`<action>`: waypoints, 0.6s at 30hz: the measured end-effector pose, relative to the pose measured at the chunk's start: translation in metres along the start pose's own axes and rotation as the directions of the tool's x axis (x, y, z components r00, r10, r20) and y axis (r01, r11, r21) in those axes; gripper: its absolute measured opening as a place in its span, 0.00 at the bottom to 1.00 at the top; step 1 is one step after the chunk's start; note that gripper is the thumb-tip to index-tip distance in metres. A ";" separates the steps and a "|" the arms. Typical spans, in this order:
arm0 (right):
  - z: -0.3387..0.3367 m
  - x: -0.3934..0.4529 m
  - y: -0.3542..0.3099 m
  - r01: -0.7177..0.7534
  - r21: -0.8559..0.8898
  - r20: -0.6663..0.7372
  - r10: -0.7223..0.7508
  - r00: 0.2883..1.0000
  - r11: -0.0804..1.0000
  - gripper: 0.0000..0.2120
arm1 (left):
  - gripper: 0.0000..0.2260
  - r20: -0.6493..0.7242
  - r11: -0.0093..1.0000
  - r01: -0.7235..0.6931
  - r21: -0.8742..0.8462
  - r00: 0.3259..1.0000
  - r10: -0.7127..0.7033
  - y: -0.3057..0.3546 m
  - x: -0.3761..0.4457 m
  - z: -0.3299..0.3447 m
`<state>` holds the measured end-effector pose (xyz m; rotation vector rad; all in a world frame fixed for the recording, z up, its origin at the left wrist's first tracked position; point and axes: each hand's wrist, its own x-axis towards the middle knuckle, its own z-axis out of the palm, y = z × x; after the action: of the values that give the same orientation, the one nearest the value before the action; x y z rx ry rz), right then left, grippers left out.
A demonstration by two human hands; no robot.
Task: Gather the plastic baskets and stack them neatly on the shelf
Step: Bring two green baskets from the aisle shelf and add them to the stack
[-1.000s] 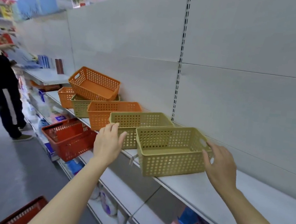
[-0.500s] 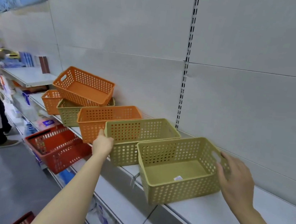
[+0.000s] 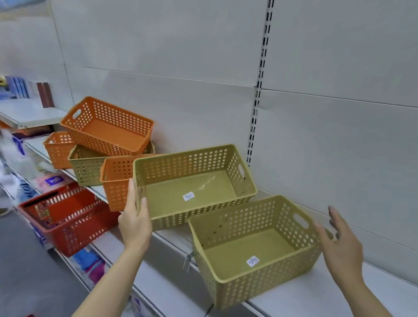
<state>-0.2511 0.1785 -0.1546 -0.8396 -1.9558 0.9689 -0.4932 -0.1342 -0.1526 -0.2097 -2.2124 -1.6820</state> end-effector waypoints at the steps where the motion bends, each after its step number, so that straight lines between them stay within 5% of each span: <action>1: -0.001 0.001 0.001 -0.051 0.096 0.037 0.048 0.998 0.994 0.26 | 0.26 -0.009 1.000 -0.017 -0.010 1.000 0.017 0.002 -0.001 -0.002; 6: -0.003 0.019 0.010 -0.263 0.262 0.301 0.180 0.936 0.929 0.29 | 0.26 -0.068 0.994 -0.063 -0.091 0.996 0.057 0.014 -0.019 -0.010; 10: -0.003 0.029 0.004 -0.397 0.239 0.422 0.273 0.865 0.886 0.21 | 0.26 -0.156 0.987 -0.102 -0.125 0.984 0.082 0.026 -0.038 -0.018; 18: -0.028 -0.023 0.012 -0.308 0.397 0.270 0.211 0.939 0.864 0.19 | 0.26 -0.298 0.971 -0.174 -0.162 0.947 0.120 0.042 -0.077 -0.044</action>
<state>-0.2134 0.1752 -0.1617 -0.7719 -1.7194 1.6517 -0.3998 -0.1571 -0.1321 -0.1623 -1.7866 -1.7153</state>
